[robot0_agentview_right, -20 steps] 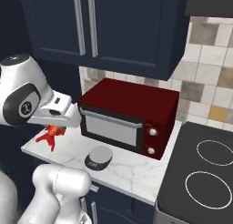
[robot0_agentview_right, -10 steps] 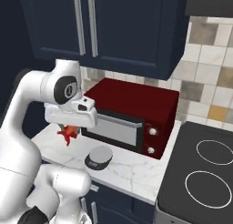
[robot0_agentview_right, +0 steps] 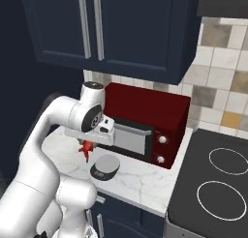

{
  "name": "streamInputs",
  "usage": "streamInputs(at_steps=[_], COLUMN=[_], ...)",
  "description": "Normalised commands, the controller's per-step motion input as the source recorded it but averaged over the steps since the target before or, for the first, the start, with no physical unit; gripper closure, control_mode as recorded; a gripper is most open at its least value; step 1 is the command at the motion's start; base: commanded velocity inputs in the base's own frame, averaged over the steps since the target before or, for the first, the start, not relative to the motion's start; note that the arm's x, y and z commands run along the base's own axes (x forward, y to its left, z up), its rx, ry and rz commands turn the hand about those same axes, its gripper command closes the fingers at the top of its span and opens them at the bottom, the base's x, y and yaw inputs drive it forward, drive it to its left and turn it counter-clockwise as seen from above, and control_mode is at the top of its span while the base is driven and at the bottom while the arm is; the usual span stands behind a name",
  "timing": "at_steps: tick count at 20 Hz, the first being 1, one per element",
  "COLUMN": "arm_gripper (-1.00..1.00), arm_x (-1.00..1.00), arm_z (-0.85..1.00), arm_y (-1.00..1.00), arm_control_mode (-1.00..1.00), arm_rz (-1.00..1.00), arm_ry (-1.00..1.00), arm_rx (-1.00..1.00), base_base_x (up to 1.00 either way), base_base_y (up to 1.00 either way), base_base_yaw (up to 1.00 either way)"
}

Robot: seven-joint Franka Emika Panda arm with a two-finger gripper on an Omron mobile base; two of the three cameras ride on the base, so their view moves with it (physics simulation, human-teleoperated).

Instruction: Take the fish from the fridge and place it on the digital scale on the counter by the fridge. Wait a few seconds for a reading, then move it to the plate on the dining counter.

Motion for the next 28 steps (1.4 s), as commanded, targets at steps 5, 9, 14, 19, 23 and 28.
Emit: streamInputs(at_steps=[5,9,14,19,23,28], arm_gripper=[1.00,1.00,1.00,1.00,1.00,1.00], arm_x=[0.59,0.50,0.13,0.00,0.00,0.04], arm_z=[-0.56,-0.58,-0.33,-0.31,-0.25,-0.13], arm_y=[0.00,0.00,-0.13,-0.13,-0.14,-0.08], arm_control_mode=[-1.00,-1.00,-1.00,-1.00,-1.00,-1.00], arm_rz=[0.01,0.00,0.00,0.00,0.00,0.00], arm_ry=[-0.15,-0.03,0.04,0.00,0.00,0.02], arm_rx=[0.00,-0.07,-0.09,0.00,0.00,0.00], base_base_x=[0.00,0.00,0.00,0.00,0.00,0.00], base_base_y=[0.00,0.00,0.00,0.00,0.00,0.00], base_base_yaw=[0.00,0.00,0.00,0.00,0.00,0.00])
